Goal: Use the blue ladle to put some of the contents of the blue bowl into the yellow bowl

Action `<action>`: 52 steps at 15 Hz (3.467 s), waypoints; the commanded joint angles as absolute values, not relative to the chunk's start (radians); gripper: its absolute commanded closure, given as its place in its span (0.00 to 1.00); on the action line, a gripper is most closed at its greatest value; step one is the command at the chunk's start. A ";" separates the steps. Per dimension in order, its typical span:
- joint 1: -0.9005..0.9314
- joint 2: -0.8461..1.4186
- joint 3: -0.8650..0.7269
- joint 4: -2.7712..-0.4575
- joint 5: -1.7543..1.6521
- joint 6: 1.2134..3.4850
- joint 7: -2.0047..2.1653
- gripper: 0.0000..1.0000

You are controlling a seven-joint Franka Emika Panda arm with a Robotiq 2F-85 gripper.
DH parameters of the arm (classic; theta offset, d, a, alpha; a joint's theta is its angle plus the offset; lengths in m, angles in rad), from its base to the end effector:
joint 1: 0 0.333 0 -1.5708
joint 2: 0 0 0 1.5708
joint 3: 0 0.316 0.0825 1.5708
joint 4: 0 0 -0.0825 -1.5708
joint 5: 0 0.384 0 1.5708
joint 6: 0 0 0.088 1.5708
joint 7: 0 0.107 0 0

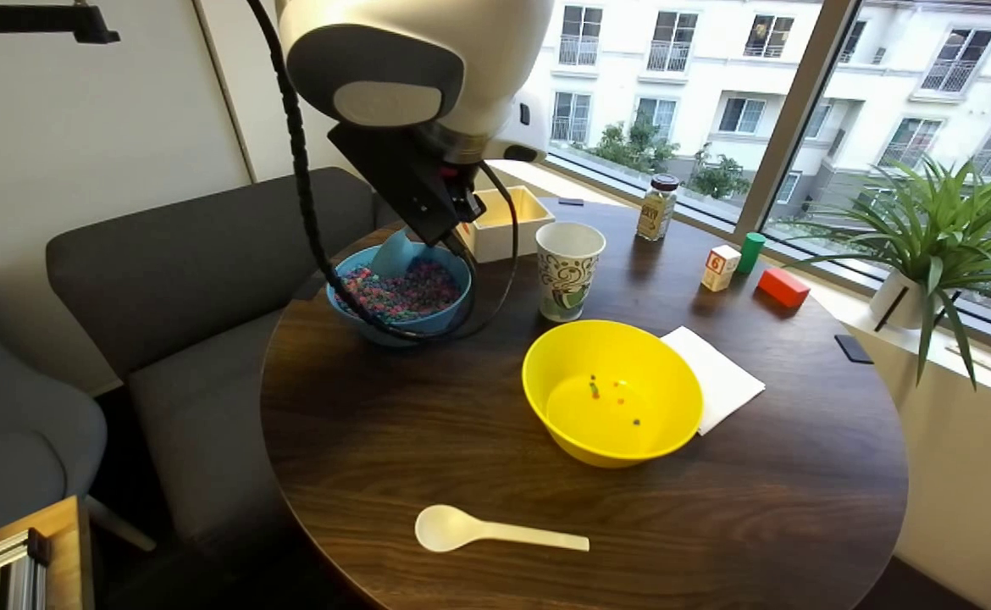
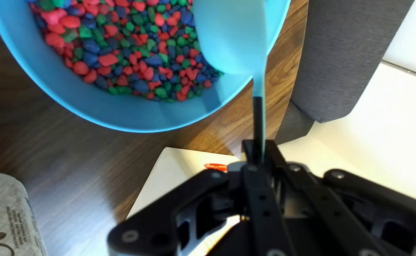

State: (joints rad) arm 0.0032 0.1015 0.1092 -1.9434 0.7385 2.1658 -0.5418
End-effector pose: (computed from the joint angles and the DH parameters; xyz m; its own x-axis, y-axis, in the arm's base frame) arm 0.5917 0.0918 0.4512 0.9397 0.1606 0.3021 0.3050 -0.7933 -0.5269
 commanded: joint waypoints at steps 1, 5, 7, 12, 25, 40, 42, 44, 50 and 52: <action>-0.006 0.066 0.090 -1.962 0.810 2.098 -0.625 0.98; -0.012 0.041 0.065 -1.956 0.857 2.030 -0.678 0.98; -0.015 0.025 0.050 -1.954 0.871 2.008 -0.691 0.98; -0.031 -0.024 0.005 -1.949 0.885 1.993 -0.676 0.98; -0.039 -0.052 -0.046 -1.933 0.855 2.011 -0.665 0.92; -0.108 0.013 -0.122 -1.812 0.698 2.023 -0.590 0.98; -0.111 0.034 -0.123 -1.792 0.678 2.032 -0.587 0.98; -0.114 0.057 -0.121 -1.772 0.663 2.050 -0.587 0.98; -0.125 0.096 -0.118 -1.737 0.551 2.078 -0.545 0.98; -0.129 0.101 -0.117 -1.735 0.520 2.081 -0.531 0.98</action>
State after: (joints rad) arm -0.1198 0.0833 -0.1243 -1.7540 0.5761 2.0729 -0.5705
